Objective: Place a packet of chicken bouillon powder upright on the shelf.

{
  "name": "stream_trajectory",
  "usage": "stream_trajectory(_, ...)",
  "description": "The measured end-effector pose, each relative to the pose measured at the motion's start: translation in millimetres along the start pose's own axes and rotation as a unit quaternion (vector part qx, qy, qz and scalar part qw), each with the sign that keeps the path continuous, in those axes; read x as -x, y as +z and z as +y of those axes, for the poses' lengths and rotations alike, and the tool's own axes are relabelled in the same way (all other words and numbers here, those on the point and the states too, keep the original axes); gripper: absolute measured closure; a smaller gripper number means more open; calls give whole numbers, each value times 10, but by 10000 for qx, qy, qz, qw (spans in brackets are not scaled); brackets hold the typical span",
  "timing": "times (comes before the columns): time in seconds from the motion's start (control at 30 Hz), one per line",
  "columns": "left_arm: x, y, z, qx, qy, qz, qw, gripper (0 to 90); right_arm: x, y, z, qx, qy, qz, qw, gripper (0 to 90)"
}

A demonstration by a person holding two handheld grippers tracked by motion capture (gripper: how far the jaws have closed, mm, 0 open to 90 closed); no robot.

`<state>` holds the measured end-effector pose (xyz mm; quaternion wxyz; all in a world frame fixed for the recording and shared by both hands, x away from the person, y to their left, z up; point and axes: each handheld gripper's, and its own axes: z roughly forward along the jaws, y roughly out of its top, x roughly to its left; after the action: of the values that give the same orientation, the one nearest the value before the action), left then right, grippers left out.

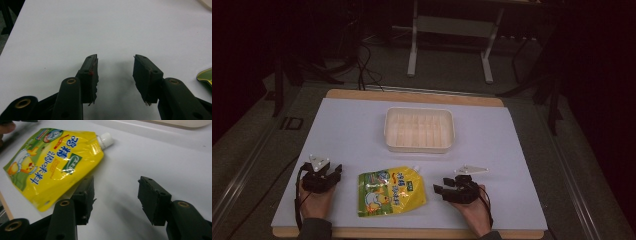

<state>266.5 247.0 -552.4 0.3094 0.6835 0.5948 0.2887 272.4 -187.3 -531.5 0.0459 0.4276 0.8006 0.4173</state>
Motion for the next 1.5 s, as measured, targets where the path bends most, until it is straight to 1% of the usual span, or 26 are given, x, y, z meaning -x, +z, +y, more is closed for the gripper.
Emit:
stream_trajectory(0.07,1,0,1,-14,12,4,10000,549,-16,6,3,-7,-19,22,10000,463)
stream_trajectory(0.23,12,2,0,-1,46,25,10000,549,-115,71,25,-43,-109,170,9998,457)
stream_trajectory(0.33,13,2,0,-6,54,28,10000,549,-160,107,38,-54,-104,269,9996,443)
stream_trajectory(0.53,14,2,0,-10,70,29,10000,549,-231,172,54,-61,-3,481,9988,418)
stream_trajectory(0.67,13,2,0,-2,61,27,10000,548,-277,234,41,-137,-1,578,9982,408)
stream_trajectory(0.73,14,-1,0,-1,75,29,10000,548,-300,276,31,-191,45,652,9977,404)
stream_trajectory(0.9,18,-4,1,22,75,9,10000,550,-341,346,12,-292,69,716,9970,395)
stream_trajectory(0.97,31,-4,2,38,89,-29,9999,550,-376,402,-8,-379,83,758,9964,384)
stream_trajectory(1.13,62,-4,7,33,135,-93,9999,549,-387,413,-3,-380,122,800,9960,384)
stream_trajectory(1.17,100,-8,12,40,160,-188,9997,550,-397,429,4,-387,142,861,9954,387)
stream_trajectory(1.23,147,-11,15,35,261,-254,9993,550,-410,449,21,-405,135,870,9953,387)
stream_trajectory(1.27,147,-11,15,35,261,-254,9993,551,-418,468,37,-416,134,881,9951,387)
stream_trajectory(1.3,197,-5,17,29,320,-327,9989,552,-422,484,50,-427,133,877,9951,390)
stream_trajectory(1.37,249,2,20,7,429,-404,9983,552,-422,507,74,-443,149,897,9949,398)
stream_trajectory(1.5,287,12,22,-19,509,-496,9975,551,-406,534,100,-463,234,927,9943,449)
